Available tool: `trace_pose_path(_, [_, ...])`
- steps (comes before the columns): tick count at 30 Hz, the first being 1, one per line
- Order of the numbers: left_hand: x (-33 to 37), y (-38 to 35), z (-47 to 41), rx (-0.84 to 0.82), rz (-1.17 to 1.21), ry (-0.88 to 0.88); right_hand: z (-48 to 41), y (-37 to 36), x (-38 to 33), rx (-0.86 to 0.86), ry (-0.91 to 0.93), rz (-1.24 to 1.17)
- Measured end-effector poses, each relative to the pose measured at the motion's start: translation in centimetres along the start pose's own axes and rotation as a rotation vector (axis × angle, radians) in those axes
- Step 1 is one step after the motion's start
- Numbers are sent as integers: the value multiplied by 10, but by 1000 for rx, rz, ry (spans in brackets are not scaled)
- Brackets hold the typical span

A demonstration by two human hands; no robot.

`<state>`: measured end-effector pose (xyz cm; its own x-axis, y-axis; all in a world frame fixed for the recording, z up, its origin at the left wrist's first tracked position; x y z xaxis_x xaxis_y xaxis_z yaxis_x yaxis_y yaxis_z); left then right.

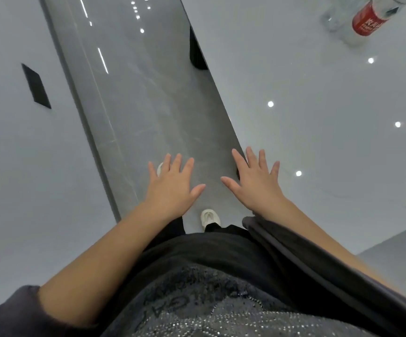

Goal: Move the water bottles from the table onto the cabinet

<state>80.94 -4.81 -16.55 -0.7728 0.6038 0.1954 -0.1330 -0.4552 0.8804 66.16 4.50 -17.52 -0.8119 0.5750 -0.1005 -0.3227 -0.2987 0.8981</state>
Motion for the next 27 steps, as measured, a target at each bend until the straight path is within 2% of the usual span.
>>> trace_pose_path(7, [-53,60,-83,-21,-103,-192,-63,38,-46,25,-225,-133])
trace_pose_path(13, [-46,98,-137,-7,-126,-330,-98,56,-52,25,-348,-207])
trace_pose_path(18, [-20,118,-190,-15,-144,-432,-140,72,-35,55,-429,-282])
trace_pose_path(27, [32,157,-308,-20,-269,-615,-230,109,35,95,-654,-411])
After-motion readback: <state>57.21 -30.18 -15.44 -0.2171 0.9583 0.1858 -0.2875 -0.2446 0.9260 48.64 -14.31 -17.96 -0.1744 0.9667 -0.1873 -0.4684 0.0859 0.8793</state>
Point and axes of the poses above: each hand's wrist, its own z-axis away from the middle knuckle, its own y-axis out of the back of the hand, x = y × z, the point moved 8 cm from there along -z, towards the middle knuckle, and after that the axes turned 15 degrees about x, right-handed, at the moved point
